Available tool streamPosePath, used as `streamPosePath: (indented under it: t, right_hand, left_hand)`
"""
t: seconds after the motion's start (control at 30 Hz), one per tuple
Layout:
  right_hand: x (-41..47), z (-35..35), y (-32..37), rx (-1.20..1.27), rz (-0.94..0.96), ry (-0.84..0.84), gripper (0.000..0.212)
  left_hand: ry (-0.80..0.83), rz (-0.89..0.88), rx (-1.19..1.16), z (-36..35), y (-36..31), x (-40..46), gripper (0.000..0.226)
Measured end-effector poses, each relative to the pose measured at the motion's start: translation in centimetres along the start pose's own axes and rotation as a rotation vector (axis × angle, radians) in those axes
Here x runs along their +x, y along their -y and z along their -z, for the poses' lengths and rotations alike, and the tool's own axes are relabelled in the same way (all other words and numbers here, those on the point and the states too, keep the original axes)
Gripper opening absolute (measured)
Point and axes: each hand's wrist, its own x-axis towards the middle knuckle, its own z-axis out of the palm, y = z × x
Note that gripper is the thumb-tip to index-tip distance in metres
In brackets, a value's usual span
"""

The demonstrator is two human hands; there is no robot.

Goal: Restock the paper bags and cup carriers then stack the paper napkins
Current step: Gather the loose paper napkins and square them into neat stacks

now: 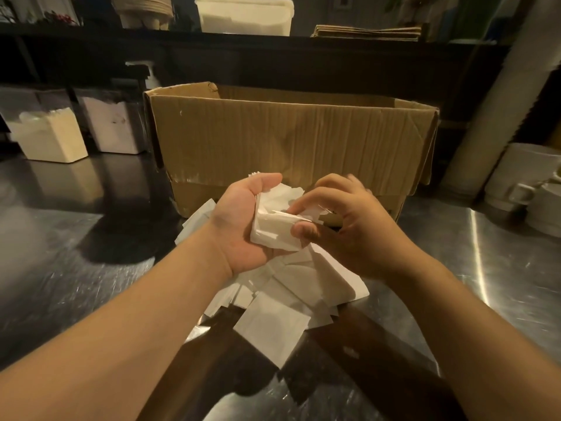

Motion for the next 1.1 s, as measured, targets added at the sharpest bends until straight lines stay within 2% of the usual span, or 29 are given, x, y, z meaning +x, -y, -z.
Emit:
streamPosePath:
  t: [0.2,0.33,0.37,0.43,0.5,0.57,0.63,0.7,0.83,0.93,1.03,1.1]
  right_hand:
    - [0.2,0.5,-0.5,0.088,0.005,-0.024,0.033]
    - [0.1,0.0,-0.7,0.056,0.052,-0.117,0.015]
    - [0.0,0.1,-0.6,0.110,0.042,-0.133,0.008]
    - [-0.2,1.0,-0.1,0.445,0.000,-0.104,0.006]
    - [-0.5,2.4,0.5,0.901,-0.034,0.001,0.006]
    - [-0.5,3.0,1.0,1.101,-0.085,0.065,0.010]
    - [-0.3,2.6,1.4,1.006,-0.175,0.041,0.008]
    - [-0.2,1.7,1.7,0.877,-0.293,-0.025,0.007]
    - [-0.1,0.6,1.5,0.788,-0.485,-0.161,0.008]
    - [0.2,0.3,1.0,0.750,-0.588,-0.178,0.006]
    - [0.6,0.8,0.1,0.699,-0.663,-0.192,0.008]
    - [0.8,1.5,-0.8,0.564,-0.692,-0.116,0.011]
  left_hand:
    - [-0.019,-0.028,-0.025,0.0,0.0,0.1,0.046]
    - [-0.012,-0.038,0.005,-0.3,0.1,-0.2,0.042]
    - [-0.021,-0.042,0.007,-0.2,0.1,-0.1,0.040]
    - [-0.033,-0.049,-0.005,-0.3,0.0,-0.3,0.044]
    - [0.009,-0.049,0.008,-0.3,0.0,-0.4,0.060]
    - [0.054,-0.053,0.053,-0.8,0.2,-0.6,0.058]
    - [0.086,-0.042,0.065,-1.1,0.5,-0.6,0.045]
    - [0.115,-0.025,0.081,-1.3,1.0,-0.7,0.043]
    - [0.146,0.037,0.152,-0.7,1.5,-0.4,0.069]
    - [0.172,0.059,0.137,-0.7,1.4,-0.6,0.077]
    - [0.120,0.021,0.107,-0.9,0.9,-1.0,0.063]
    - [0.075,-0.019,0.077,-1.0,0.6,-1.2,0.050]
